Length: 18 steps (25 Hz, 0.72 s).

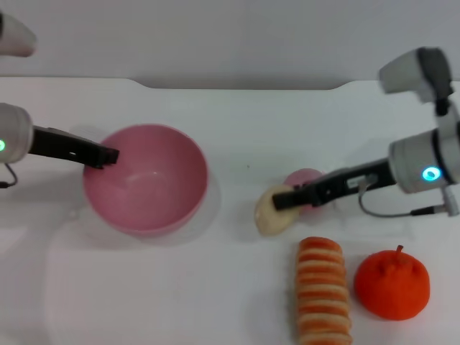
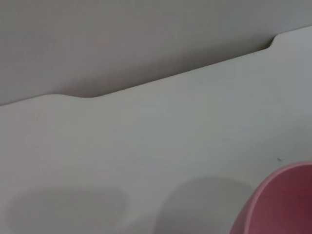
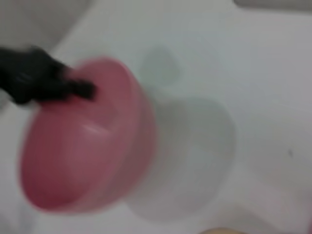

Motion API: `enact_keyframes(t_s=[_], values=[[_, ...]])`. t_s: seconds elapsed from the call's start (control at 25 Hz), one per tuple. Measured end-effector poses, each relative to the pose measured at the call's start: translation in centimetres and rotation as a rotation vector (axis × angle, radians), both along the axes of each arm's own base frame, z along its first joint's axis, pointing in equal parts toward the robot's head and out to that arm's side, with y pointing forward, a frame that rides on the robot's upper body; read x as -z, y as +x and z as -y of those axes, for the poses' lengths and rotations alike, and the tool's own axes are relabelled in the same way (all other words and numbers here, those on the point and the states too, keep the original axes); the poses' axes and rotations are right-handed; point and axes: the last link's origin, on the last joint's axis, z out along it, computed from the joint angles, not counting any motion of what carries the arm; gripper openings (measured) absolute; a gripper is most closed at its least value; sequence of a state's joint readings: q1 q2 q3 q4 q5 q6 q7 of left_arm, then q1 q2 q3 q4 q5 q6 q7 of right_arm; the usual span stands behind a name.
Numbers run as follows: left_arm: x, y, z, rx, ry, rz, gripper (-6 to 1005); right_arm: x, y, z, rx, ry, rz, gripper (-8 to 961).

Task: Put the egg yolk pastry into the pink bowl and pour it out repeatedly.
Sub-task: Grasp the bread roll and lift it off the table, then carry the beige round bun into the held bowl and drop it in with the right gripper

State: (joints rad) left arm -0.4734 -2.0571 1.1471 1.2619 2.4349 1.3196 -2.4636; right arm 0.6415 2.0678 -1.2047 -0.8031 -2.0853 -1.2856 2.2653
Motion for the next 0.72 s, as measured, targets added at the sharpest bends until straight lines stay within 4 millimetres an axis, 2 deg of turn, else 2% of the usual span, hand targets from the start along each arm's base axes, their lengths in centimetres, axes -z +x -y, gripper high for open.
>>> enact_keyframes(t_s=[0.16,0.28,0.36,0.4,0.48,0.72], values=[[1.5,0.4,-0.6,0.005,-0.037,-0.006,1,-3.0,-1.8,0.0,-0.064,0.041,-0.122,356],[2.7,1.1,-0.9,0.02,-0.075,-0.008,1,-5.7,-4.1,0.1,-0.153,0.086,-0.2,306],[3.6,1.9,-1.0,0.039,-0.1,-0.004,0,-6.7,-5.4,0.0,-0.206,0.114,-0.222,298],[4.3,2.7,-1.0,0.058,-0.12,0.004,0,-6.8,-6.6,-0.2,-0.249,0.111,-0.221,294],[5.2,3.8,-0.9,0.083,-0.141,0.02,0,-6.6,-7.2,-0.3,-0.275,0.1,-0.211,286],[6.9,6.8,-0.8,0.156,-0.192,0.069,0,-2.4,-8.6,-0.4,-0.369,-0.032,-0.052,261]])
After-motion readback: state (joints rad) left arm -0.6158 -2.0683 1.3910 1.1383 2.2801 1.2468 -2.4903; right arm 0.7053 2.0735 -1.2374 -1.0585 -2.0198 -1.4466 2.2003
